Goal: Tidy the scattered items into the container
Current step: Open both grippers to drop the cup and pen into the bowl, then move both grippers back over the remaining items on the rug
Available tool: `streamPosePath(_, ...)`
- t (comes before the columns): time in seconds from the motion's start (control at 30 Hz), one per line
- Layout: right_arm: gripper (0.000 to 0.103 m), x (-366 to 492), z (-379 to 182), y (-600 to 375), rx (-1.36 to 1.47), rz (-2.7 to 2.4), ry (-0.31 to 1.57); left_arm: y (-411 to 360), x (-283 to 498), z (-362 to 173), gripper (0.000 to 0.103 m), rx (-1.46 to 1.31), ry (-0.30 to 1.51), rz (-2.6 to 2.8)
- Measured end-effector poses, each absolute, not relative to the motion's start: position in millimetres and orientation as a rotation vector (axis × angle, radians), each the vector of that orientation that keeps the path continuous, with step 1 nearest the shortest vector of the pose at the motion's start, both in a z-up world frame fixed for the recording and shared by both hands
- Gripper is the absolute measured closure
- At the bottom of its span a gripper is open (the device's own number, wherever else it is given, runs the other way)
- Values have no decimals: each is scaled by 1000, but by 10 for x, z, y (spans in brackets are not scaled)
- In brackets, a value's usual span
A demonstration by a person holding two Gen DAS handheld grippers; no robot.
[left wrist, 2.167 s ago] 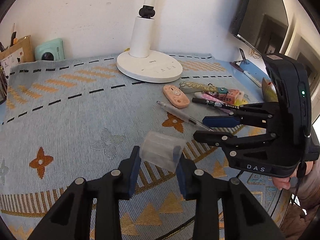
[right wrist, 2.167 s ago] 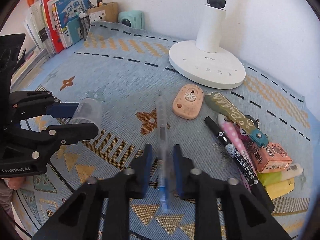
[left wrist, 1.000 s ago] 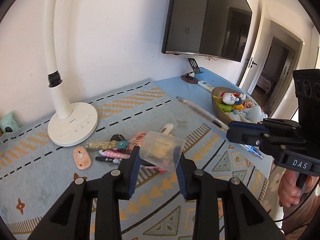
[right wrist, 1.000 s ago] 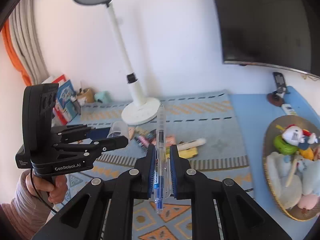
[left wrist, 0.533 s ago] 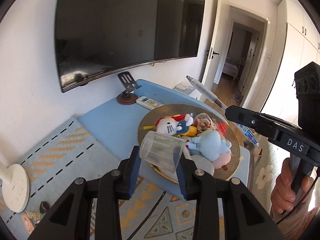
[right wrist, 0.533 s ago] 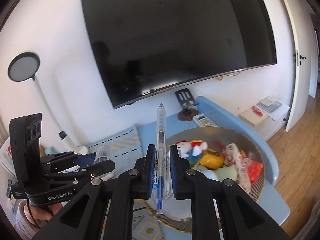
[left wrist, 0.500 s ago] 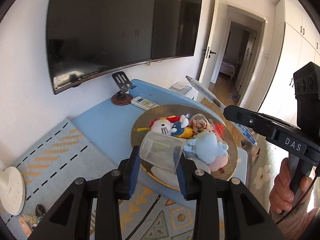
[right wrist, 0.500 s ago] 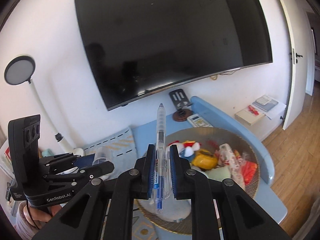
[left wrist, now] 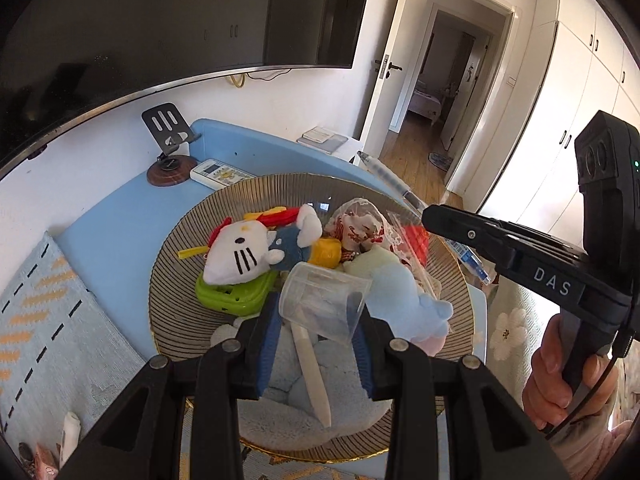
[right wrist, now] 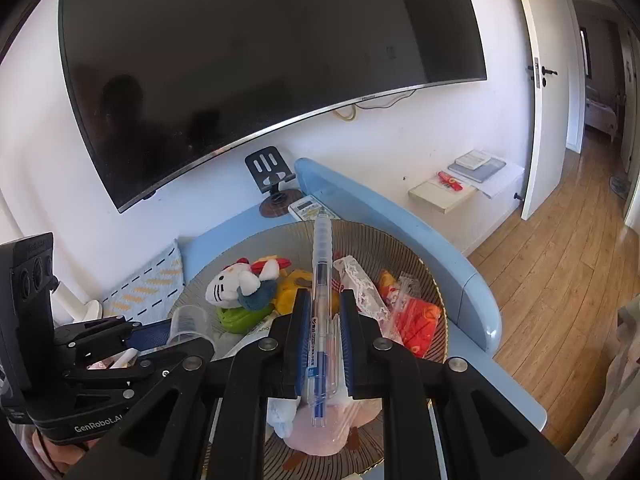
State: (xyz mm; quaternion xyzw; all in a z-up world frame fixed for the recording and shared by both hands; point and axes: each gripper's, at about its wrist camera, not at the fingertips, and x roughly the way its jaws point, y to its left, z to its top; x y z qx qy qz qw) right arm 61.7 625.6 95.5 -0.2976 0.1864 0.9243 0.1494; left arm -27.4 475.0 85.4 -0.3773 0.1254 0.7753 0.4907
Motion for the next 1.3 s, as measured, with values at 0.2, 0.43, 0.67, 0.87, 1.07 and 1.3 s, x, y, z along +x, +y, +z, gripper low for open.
streamPosePath(0.2,88,547,849,6304,-908,2648,572,4782,-236,775,73,-931,332,1886)
streamPosePath(0.43,88,495,742,6348,-959,2631,611,4760,-303,719,73,-958,307,1889)
streamPosePath(0.67,81,511,728,6391,-977,2620,664,4630,-344,715,25,-1007,256,1897)
streamPosePath(0.87,66,674,862,6359,-917,2637,712,4450,-255,788,25,-1003,257,1915)
streamPosePath(1.07,54,759,1065,6073,-895,2727,698,4148,-182,826,25,-1016,213,1930)
streamPosePath(1.3,43,756,1287,5513,-915,2854,570,3457,-52,873,25,-1006,209,2035)
